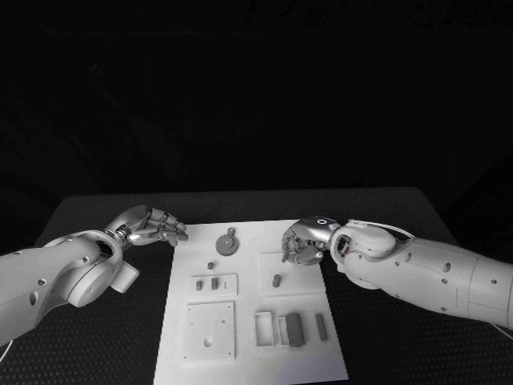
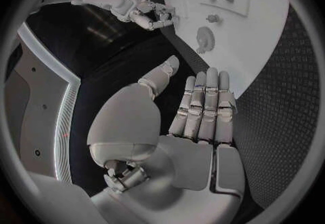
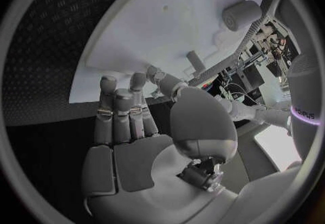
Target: Assemble the parts on the task board
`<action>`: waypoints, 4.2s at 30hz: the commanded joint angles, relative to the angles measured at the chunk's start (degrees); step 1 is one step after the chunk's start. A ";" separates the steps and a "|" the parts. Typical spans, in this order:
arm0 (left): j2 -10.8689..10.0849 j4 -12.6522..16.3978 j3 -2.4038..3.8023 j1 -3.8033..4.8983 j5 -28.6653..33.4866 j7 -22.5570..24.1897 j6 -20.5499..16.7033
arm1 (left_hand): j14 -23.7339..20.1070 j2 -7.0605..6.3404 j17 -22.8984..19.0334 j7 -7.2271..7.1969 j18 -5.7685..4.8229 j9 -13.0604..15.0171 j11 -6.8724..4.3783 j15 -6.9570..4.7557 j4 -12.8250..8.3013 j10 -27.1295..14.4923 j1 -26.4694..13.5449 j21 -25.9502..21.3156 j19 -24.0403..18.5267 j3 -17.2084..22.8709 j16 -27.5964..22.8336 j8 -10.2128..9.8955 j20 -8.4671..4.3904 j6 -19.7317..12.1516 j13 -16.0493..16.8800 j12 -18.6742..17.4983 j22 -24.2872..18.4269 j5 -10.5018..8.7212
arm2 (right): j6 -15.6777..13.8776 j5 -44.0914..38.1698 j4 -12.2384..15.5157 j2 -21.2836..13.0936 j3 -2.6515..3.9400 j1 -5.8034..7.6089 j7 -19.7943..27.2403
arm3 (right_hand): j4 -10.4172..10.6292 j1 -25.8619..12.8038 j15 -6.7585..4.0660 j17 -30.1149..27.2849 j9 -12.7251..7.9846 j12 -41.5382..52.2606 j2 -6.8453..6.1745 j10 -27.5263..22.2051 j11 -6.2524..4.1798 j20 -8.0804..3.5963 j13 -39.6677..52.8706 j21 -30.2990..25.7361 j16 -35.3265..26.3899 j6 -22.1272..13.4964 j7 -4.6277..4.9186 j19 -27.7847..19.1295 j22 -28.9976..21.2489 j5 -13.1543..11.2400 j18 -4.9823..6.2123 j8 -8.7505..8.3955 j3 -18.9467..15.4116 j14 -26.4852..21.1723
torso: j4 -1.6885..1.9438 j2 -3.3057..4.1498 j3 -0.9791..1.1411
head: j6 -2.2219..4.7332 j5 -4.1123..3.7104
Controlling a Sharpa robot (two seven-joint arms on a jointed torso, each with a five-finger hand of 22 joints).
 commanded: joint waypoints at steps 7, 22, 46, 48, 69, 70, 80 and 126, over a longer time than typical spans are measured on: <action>0.03 0.17 0.03 0.05 0.38 0.20 0.70 | 0.27 0.03 0.11 0.05 0.47 -0.10 -0.16 0.07 -0.09 -0.41 0.30 0.19 0.57 -0.29 -0.41 0.28 -0.02 -0.54 -0.09 0.09 -0.07 -0.13 | 1.92 2.81 0.20 0.05 -0.08 -0.12 1.35 | 0.13 0.12 -0.26 0.22 -0.15 0.92 1.14 -0.92 0.01 -0.37 0.80 0.61 0.62 0.24 -0.05 -0.18 1.26 -0.10 0.77 -0.28 0.20 -0.45 | 0.00 -0.03 0.00 | -0.03 0.01; 0.04 0.17 0.03 0.05 0.38 0.06 0.72 | 0.28 -0.01 0.26 0.11 0.44 -0.16 -0.10 0.06 -0.11 -0.57 0.39 0.16 0.56 -0.29 -0.53 0.22 -0.03 -0.70 -0.19 0.04 -0.15 -0.13 | 1.61 3.33 0.26 0.26 -0.08 -0.11 1.90 | -0.31 0.27 -0.22 0.38 -0.25 1.67 2.78 -1.37 0.06 -0.40 1.63 1.03 1.20 0.28 0.00 -0.43 1.24 -0.10 0.77 -0.25 0.45 -0.78 | -0.04 0.00 0.02 | -0.08 0.07; 0.00 0.19 0.03 0.06 0.38 -0.02 0.60 | 0.31 -0.04 0.41 0.18 0.42 -0.21 -0.06 0.06 -0.11 -0.66 0.47 0.14 0.57 -0.29 -0.64 0.17 -0.04 -0.85 -0.27 0.03 -0.23 -0.13 | 1.01 2.06 0.05 0.63 -0.08 0.03 1.81 | -2.93 0.81 -0.72 0.44 0.36 2.67 6.53 -1.39 -0.52 -0.40 2.45 1.97 2.21 3.56 -0.65 -0.66 1.19 -0.10 0.77 1.58 1.01 -0.84 | -0.02 -0.01 -0.01 | -0.17 0.01; -0.02 0.19 0.03 0.06 0.38 -0.04 0.60 | 0.31 -0.05 0.42 0.18 0.41 -0.21 -0.05 0.06 -0.11 -0.66 0.48 0.14 0.57 -0.29 -0.65 0.17 -0.04 -0.86 -0.27 0.03 -0.23 -0.13 | 0.90 2.03 0.03 0.66 -0.08 0.04 1.78 | -2.91 0.76 -0.81 0.44 0.46 2.74 6.62 -1.38 -0.62 -0.42 2.49 2.03 2.28 3.91 -0.76 -0.65 1.18 -0.10 0.77 1.79 1.00 -0.84 | -0.03 -0.01 0.01 | -0.17 0.00; 0.07 0.06 0.03 0.06 0.38 -0.04 0.50 | 0.35 -0.13 0.60 0.29 0.39 -0.28 0.02 0.06 -0.10 -0.83 0.52 0.14 0.59 -0.32 -0.77 0.07 -0.05 -1.11 -0.38 0.00 -0.32 -0.14 | -1.95 1.99 -0.17 0.66 -0.08 0.04 1.68 | -3.02 0.57 -1.44 0.36 1.45 3.02 7.26 -1.27 -1.29 -0.60 2.63 2.33 2.60 6.17 -1.51 -0.62 1.09 -0.10 0.77 3.25 0.94 -0.81 | -0.02 -0.01 0.05 | -0.20 -0.04; 0.08 0.05 0.03 0.06 0.38 -0.04 0.51 | 0.35 -0.13 0.61 0.30 0.39 -0.28 0.02 0.06 -0.09 -0.84 0.52 0.14 0.59 -0.32 -0.78 0.07 -0.04 -1.12 -0.39 0.00 -0.33 -0.14 | -1.98 2.26 -0.21 0.66 -0.08 0.04 1.71 | -3.03 0.56 -1.47 0.35 1.50 3.03 7.24 -1.26 -1.32 -0.61 2.62 2.34 2.62 6.24 -1.54 -0.61 1.08 -0.10 0.77 3.30 0.92 -0.80 | -0.02 -0.02 0.04 | -0.20 -0.06; 0.10 0.02 0.03 0.06 0.38 -0.04 0.48 | 0.36 -0.13 0.67 0.33 0.38 -0.30 0.04 0.06 -0.07 -0.88 0.50 0.14 0.60 -0.34 -0.83 0.05 -0.04 -1.18 -0.42 0.00 -0.35 -0.14 | -3.31 3.56 -0.39 0.60 -0.07 0.04 1.97 | -3.04 0.52 -1.58 0.32 1.71 3.07 7.24 -1.19 -1.43 -0.66 2.62 2.38 2.67 6.53 -1.66 -0.55 1.06 -0.10 0.77 3.52 0.86 -0.76 | -0.02 -0.01 0.02 | -0.15 -0.03; 0.29 0.72 0.03 0.05 1.39 -2.80 2.78 | 0.61 0.23 1.36 0.33 0.31 -0.33 -0.24 0.02 0.38 -0.18 -0.97 0.21 0.81 -0.89 -1.20 0.25 -0.10 -1.15 -0.39 0.54 -0.60 -0.14 | -5.88 9.65 7.38 -1.65 2.48 0.29 2.47 | -2.81 -0.87 -2.31 0.57 3.84 3.81 6.37 -0.17 -2.20 -0.94 2.84 2.91 3.76 7.73 -2.49 0.18 1.04 -0.10 0.77 5.09 -0.10 -0.21 | 0.01 -0.04 -0.01 | 0.14 0.33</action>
